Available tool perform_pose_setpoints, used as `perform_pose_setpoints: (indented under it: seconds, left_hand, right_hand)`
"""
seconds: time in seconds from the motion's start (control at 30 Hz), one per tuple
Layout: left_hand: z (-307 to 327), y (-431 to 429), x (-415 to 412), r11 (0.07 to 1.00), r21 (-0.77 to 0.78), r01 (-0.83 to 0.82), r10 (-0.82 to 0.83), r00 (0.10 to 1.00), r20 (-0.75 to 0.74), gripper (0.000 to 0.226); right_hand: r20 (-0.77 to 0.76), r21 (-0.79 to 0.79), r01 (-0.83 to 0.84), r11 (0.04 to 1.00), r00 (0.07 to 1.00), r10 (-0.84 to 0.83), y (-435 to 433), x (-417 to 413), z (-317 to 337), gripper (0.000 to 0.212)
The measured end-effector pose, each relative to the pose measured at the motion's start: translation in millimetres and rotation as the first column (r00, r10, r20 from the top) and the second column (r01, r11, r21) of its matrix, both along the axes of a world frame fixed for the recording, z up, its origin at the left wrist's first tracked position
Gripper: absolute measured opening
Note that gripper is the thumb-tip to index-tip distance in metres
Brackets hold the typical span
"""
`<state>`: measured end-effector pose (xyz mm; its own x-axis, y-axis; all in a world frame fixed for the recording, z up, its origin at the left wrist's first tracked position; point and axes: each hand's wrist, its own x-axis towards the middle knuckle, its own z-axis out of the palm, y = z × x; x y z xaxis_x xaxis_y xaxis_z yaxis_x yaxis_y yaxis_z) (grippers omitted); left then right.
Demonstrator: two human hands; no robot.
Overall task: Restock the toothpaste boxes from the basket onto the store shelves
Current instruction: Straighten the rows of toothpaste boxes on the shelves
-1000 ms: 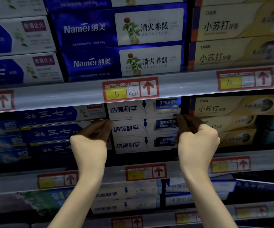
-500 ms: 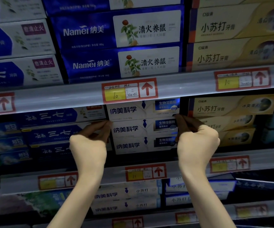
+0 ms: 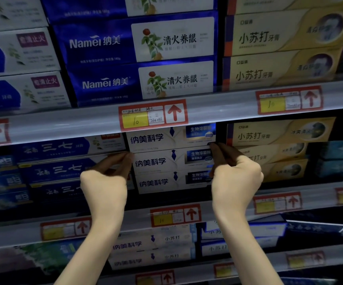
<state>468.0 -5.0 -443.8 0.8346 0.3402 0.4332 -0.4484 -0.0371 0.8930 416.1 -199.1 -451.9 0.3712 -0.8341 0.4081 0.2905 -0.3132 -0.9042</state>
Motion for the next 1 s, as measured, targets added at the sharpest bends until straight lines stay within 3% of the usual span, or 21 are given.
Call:
perform_pose_setpoints:
  seconds: [0.3, 0.4, 0.43, 0.67, 0.87, 1.0]
  left_hand:
    - [0.7, -8.0, -23.6, 0.995, -0.031, -0.093, 0.095, 0.993, 0.07, 0.025]
    - [-3.7, -14.9, -39.6, 0.991, 0.035, -0.128, 0.124, 0.986, 0.108, 0.011]
    - [-4.9, -19.3, -45.7, 0.99, 0.061, -0.129, 0.121, 0.985, 0.121, 0.015]
    - [-10.0, -74.9, -83.0, 0.987, 0.149, 0.053, -0.072, 0.99, 0.121, 0.012]
    - [-19.2, -132.2, -91.7, 0.954, 0.252, 0.161, -0.172, 0.985, 0.024, 0.007]
    - [-27.0, -156.0, -81.8, 0.94, 0.331, 0.078, -0.07, 0.997, -0.034, 0.013]
  right_hand:
    - [-0.031, -0.097, -0.006, 0.995, 1.0, 0.003, 3.2, -19.0, 6.5, 0.005]
    - [-0.036, -0.103, 0.004, 0.995, 0.999, -0.008, -3.1, -28.1, 8.0, 0.041]
    - [-0.03, -0.101, 0.006, 0.995, 1.0, -0.009, -5.4, -32.9, 9.8, 0.046]
    - [0.052, -0.045, -0.004, 0.999, 0.999, 0.007, -44.7, -71.7, 16.4, 0.059]
    - [0.02, 0.036, 0.029, 0.999, 0.999, -0.03, -114.5, -98.2, 9.2, 0.037]
    - [-0.063, 0.041, 0.01, 0.999, 0.998, -0.008, -155.4, -102.1, -3.7, 0.013]
